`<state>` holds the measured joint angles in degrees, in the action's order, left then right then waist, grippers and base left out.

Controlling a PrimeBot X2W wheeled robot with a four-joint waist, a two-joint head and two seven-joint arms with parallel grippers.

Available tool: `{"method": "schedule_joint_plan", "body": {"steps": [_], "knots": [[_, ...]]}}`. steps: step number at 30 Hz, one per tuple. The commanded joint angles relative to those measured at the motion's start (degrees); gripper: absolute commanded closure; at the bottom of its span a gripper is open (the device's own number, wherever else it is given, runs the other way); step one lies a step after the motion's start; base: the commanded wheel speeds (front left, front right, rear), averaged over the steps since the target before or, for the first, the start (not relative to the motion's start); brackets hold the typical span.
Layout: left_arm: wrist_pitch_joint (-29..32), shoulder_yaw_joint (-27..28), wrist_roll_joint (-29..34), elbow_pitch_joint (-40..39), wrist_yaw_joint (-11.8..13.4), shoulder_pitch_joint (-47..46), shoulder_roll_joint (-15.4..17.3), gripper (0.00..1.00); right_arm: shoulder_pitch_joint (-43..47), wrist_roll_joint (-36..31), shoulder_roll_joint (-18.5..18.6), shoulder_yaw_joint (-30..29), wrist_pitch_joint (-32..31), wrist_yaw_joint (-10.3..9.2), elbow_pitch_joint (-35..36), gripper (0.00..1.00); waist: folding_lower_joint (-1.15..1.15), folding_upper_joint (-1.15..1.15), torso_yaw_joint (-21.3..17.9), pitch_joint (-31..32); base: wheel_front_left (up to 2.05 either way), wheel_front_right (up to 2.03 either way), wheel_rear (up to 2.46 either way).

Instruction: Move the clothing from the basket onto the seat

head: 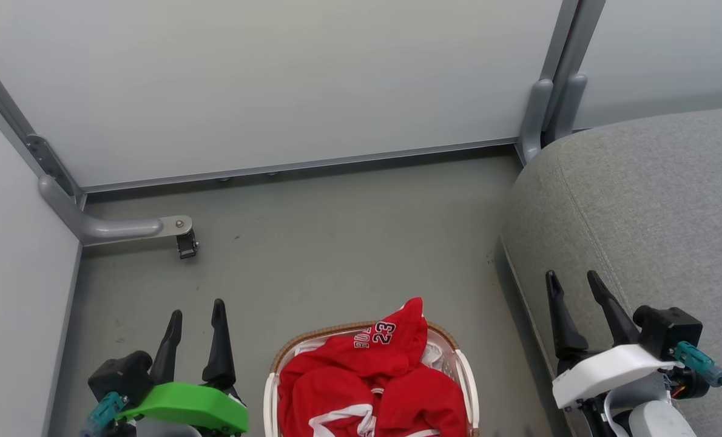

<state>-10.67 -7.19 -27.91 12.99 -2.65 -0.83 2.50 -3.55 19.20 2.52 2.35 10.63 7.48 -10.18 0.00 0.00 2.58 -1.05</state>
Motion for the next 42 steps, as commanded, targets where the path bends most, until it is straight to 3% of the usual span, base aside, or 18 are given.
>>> {"method": "schedule_joint_plan", "body": {"steps": [1, 35, 42], "knots": [[-0.5, -0.1, 1.5, -0.2, 0.3, 0.4, 0.5, 0.00, 0.3, -1.6, 0.3, 0.2, 0.6, 0.02, 0.2, 0.00, 0.00, 0.00, 0.0, 0.0, 0.00, 0.00, 0.00], [-4.4, -2.7, 14.0, 1.3, 0.8, 2.2, 0.5, 0.00, 1.6, -17.5, 0.5, 2.4, 4.5, 0.01, 0.2, 0.00, 0.00, 0.00, 1.1, 0.0, 0.00, 0.00, 0.00], [-4.5, -2.7, 14.4, 1.2, 0.8, 2.2, 0.6, 0.00, 1.6, -17.5, 0.5, 2.5, 4.7, 0.01, 0.1, 0.00, 0.00, 0.00, 1.2, 0.0, 0.00, 0.00, 0.00]]}}
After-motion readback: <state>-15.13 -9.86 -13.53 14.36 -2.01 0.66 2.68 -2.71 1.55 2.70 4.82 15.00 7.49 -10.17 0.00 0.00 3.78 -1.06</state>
